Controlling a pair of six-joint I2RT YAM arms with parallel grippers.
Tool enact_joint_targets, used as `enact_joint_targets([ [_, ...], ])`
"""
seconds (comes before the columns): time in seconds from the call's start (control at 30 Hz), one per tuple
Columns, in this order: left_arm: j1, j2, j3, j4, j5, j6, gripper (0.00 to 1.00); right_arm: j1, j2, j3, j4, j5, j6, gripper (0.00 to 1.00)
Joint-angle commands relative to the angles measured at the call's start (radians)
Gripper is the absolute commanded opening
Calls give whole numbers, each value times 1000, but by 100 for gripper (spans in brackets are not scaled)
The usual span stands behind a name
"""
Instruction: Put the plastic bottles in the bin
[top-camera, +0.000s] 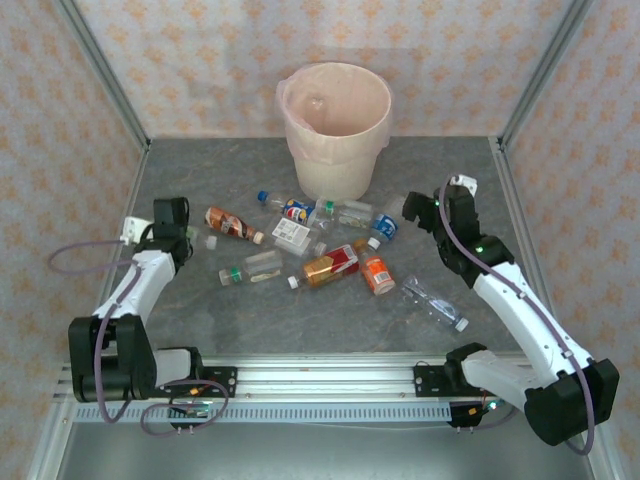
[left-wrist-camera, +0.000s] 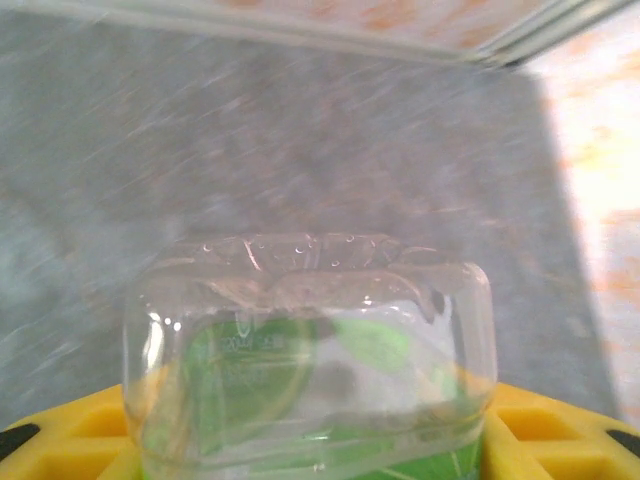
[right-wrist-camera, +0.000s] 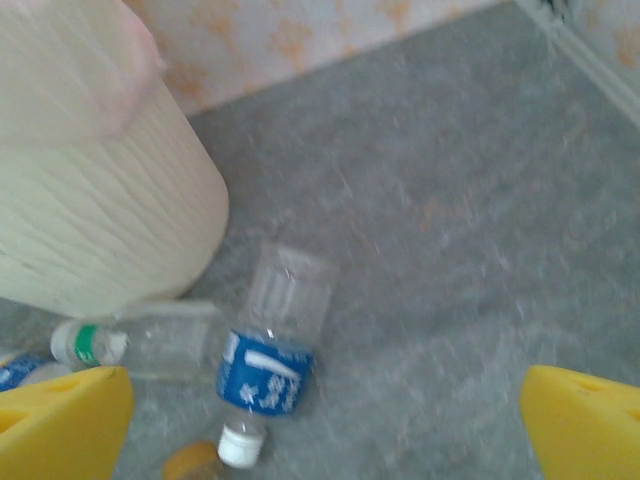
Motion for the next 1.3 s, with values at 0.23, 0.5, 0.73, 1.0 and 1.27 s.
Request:
enact_joint_targets([
  [0.23,-123,8,279,146,68,355,48,-23,-133,-89,-233,10,451,99],
  [0.5,-370,228,682,294,69,621,48,-30,-180,-124,-198,-12,484,99],
  [0.73,-490,500,1034,303,72,794,48,-29,-179,-119,-210,-70,479,100],
  [1.0,-543,786,1362,282,53,869,47,-31,-188,-116,-258,-77,486,100],
  [1.27,-565,903,1464,133,74,876,54,-31,-222,-114,-333,-77,542,99],
])
